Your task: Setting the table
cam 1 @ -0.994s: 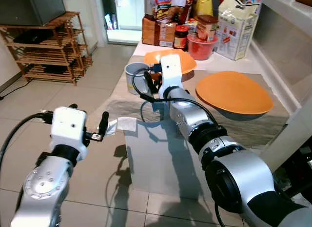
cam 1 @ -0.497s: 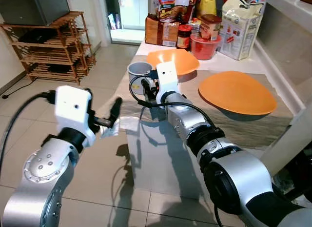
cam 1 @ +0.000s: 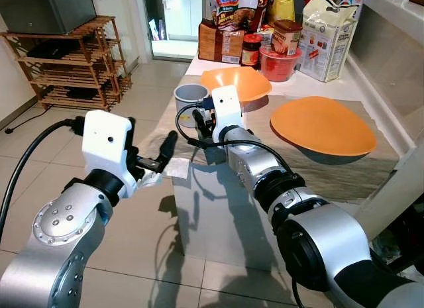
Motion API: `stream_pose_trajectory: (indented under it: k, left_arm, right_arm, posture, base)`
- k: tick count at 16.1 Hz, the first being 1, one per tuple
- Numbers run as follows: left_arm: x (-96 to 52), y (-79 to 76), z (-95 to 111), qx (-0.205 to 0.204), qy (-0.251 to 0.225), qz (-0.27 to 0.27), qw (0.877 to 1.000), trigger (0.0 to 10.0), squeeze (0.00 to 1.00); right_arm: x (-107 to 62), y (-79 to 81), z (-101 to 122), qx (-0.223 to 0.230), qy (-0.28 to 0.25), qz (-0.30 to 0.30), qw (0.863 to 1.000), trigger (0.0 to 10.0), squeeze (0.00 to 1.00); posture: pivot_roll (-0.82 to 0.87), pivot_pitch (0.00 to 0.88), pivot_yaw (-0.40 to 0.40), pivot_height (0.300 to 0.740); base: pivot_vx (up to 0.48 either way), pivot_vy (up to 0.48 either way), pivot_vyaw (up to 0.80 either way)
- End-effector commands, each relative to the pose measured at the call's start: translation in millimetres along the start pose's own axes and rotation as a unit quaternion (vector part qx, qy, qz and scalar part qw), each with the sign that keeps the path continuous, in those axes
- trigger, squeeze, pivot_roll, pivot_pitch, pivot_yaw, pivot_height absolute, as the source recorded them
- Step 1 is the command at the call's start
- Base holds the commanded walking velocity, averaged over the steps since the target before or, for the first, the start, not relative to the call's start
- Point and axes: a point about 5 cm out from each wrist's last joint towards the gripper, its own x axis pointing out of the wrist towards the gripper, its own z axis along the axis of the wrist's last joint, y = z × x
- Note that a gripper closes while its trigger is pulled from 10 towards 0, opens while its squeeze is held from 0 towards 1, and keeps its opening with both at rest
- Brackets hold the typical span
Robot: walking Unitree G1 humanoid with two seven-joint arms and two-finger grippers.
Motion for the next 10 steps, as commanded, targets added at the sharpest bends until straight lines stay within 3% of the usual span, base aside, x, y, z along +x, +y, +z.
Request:
stream_pose_trajectory:
  k: [1,10]
  left_arm:
    - [-2.8,-5.7,5.4,0.007,-0.004,-0.020,1.000,10.0,0.00]
    - [-12.5,-9.0,9.6,0.007,0.007,-0.022,1.000,10.0,0.00]
  right_arm:
    - [-0.8,0.4,-7.4,-0.002,0.018,0.000,1.000,10.0,0.00]
    - [-1.3,3.5,-10.3,-0.011,0.021,0.007,1.000,10.0,0.00]
  posture:
    - [0.31,0.045,0.005,0.740]
    - [0.34,0.078,0.005,0.740]
  base:
    - [0.000,0.000,0.00]
    - [0.000,0.000,0.00]
